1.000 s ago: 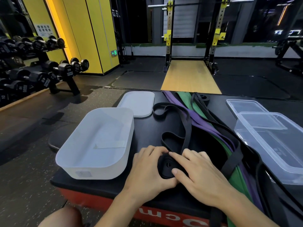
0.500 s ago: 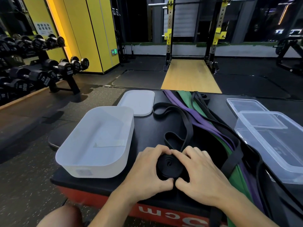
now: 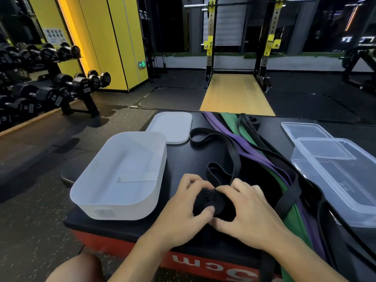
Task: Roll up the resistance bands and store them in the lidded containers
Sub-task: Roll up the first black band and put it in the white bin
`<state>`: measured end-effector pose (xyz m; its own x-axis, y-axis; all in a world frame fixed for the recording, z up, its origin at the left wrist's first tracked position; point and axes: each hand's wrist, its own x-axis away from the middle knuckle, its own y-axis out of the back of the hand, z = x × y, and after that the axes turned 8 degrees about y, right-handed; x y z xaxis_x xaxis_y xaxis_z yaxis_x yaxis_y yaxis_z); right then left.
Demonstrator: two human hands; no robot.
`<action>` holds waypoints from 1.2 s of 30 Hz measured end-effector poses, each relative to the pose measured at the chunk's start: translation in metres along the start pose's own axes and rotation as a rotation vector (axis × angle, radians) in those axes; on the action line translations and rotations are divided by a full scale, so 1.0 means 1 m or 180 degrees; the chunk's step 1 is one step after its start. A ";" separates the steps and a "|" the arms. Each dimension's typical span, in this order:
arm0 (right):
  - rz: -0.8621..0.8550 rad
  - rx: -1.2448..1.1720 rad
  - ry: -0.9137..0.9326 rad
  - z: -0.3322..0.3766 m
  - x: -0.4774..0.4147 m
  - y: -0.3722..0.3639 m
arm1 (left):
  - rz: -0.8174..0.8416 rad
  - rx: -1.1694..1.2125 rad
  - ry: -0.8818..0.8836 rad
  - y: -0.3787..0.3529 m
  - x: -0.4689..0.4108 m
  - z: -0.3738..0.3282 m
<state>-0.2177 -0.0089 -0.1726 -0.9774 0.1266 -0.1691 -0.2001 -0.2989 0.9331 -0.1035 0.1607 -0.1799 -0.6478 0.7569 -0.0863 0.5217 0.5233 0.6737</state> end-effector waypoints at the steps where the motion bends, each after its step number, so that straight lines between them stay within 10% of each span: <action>1: -0.0019 -0.0049 -0.0025 0.001 0.001 0.002 | -0.0024 -0.0101 0.0037 -0.002 -0.001 0.000; 9: -0.0168 0.0051 0.0067 0.007 0.002 0.004 | -0.0649 -0.0517 0.0115 -0.014 -0.006 0.008; 36: -0.0180 0.0019 0.0201 0.009 0.003 0.004 | -0.0256 -0.0224 -0.0057 -0.004 -0.007 0.009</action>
<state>-0.2209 -0.0010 -0.1660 -0.9669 0.0832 -0.2412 -0.2550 -0.2874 0.9233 -0.0962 0.1571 -0.1887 -0.6757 0.7208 -0.1547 0.4278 0.5543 0.7139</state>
